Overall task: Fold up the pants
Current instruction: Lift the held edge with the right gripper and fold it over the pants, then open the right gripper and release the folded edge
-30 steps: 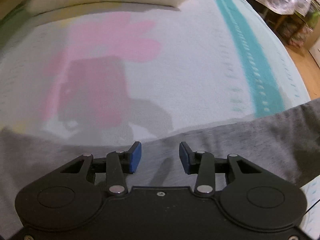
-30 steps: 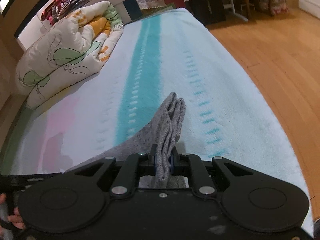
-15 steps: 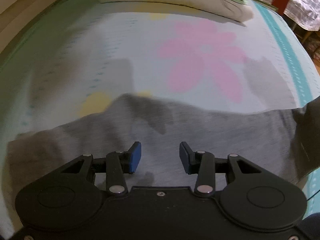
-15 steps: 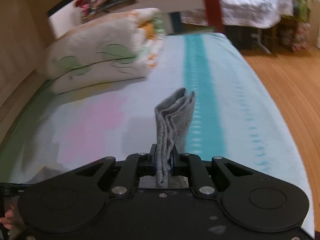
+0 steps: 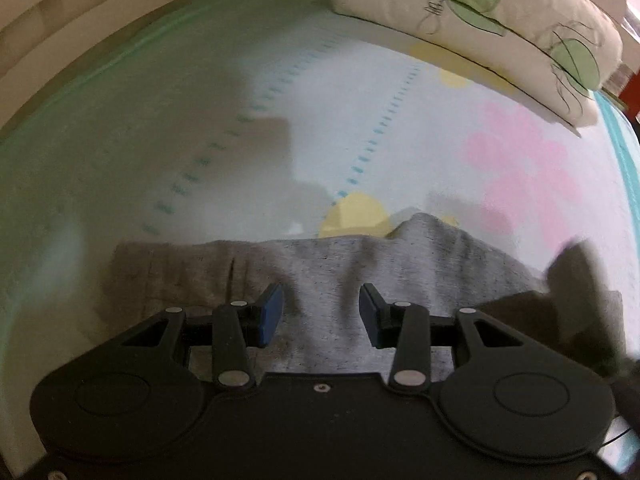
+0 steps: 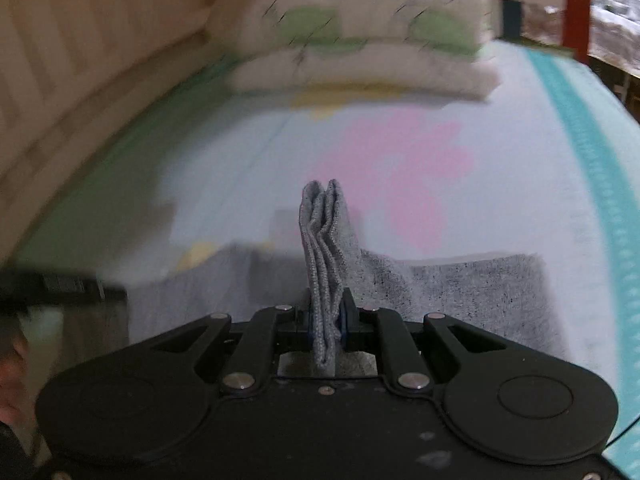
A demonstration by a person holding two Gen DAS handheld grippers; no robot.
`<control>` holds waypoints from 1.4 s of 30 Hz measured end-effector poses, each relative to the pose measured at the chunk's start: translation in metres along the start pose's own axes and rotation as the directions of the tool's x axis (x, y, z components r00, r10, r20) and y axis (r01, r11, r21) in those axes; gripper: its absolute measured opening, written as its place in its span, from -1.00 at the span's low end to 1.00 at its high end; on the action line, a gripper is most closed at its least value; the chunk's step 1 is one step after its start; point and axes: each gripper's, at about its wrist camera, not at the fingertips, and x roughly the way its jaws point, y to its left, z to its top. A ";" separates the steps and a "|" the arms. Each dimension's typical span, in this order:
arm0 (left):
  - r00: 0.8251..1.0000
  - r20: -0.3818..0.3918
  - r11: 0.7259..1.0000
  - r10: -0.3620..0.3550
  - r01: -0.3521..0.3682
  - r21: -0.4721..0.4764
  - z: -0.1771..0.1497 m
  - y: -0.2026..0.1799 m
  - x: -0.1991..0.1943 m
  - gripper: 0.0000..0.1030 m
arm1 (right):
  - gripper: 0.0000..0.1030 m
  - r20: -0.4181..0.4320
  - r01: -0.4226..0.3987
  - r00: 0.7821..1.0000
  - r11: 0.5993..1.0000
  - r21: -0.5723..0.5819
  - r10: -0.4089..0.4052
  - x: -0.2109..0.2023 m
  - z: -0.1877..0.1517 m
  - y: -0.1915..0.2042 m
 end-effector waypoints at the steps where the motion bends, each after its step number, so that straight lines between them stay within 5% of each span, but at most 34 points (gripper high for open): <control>1: 1.000 -0.010 1.000 -0.008 0.008 -0.011 0.000 0.003 0.002 -0.02 | -0.75 -0.009 0.015 1.000 0.999 -0.030 -0.015 0.008 -0.007 0.013; 7: 0.998 -0.051 0.999 -0.031 0.032 0.007 -0.003 0.005 0.010 -0.02 | -0.45 -0.090 -0.034 0.996 0.989 -0.145 0.021 0.043 -0.030 0.035; 15: 0.993 -0.107 0.998 -0.055 0.058 0.027 -0.012 -0.003 0.018 -0.02 | -0.41 -0.062 -0.143 0.988 0.987 -0.069 0.139 0.004 -0.007 -0.004; 21: 0.989 -0.100 0.983 -0.106 0.120 0.142 -0.032 -0.043 0.011 -0.02 | -0.41 -0.127 -0.032 0.990 0.980 0.194 0.058 -0.028 0.010 -0.114; 27: 0.984 -0.094 0.925 -0.154 0.177 0.337 -0.058 -0.108 0.005 0.00 | -0.36 -0.216 0.137 0.974 0.943 0.304 -0.072 -0.057 0.016 -0.199; 32: 0.980 -0.129 0.900 -0.154 0.193 0.392 -0.071 -0.132 0.019 0.04 | -0.36 -0.284 0.159 0.957 0.934 0.319 -0.066 -0.050 0.015 -0.219; 36: 0.972 -0.223 0.906 -0.080 0.164 0.390 -0.083 -0.127 0.049 0.08 | -0.36 -0.334 0.141 0.942 0.950 0.278 -0.041 -0.036 0.018 -0.219; 42: 0.958 -0.258 0.931 -0.124 0.202 0.304 -0.079 -0.109 0.058 0.13 | -0.36 -0.381 0.110 0.924 0.970 0.215 -0.020 -0.002 0.023 -0.206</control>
